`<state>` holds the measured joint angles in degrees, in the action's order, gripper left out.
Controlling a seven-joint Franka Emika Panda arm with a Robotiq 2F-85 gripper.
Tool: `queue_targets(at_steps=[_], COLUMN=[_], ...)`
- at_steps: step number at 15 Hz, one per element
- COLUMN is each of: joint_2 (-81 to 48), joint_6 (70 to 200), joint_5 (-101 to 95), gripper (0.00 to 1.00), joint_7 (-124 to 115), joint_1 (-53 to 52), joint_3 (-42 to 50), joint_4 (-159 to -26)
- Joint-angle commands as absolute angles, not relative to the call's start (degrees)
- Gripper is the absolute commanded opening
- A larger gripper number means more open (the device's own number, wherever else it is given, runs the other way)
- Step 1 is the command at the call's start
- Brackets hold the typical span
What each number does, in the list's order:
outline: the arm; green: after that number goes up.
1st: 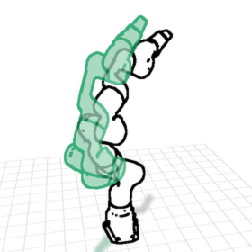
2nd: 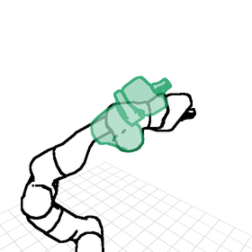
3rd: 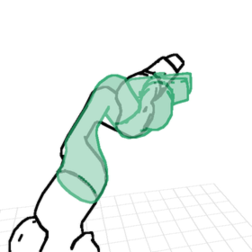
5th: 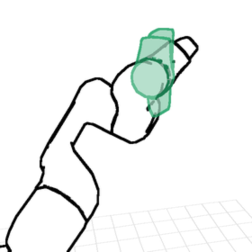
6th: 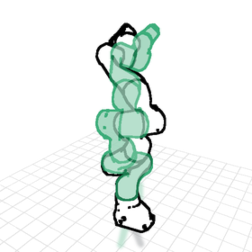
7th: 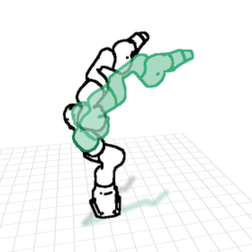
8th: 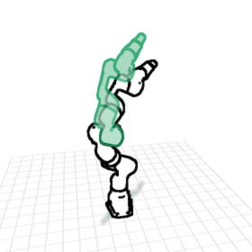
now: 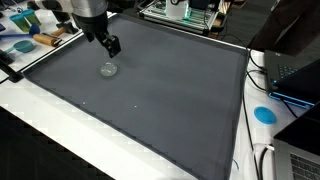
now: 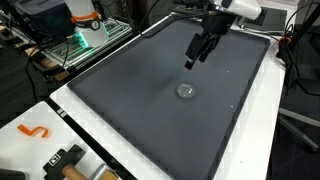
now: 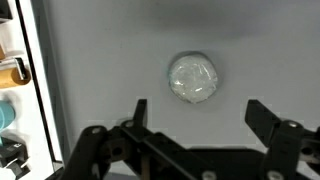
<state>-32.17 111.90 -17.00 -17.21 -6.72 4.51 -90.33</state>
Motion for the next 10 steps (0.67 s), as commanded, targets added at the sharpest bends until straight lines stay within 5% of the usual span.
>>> queue_targets(at_steps=[1,10], joint_2=[-34.3,-37.0], joint_6=[109.8,111.5], joint_5=[-20.3,-23.0], gripper=[1.0,1.0], joint_7=[-19.9,-19.9], joint_1=[-9.1,-11.1], joint_3=[5.2,4.6], joint_4=[-89.3,-88.0])
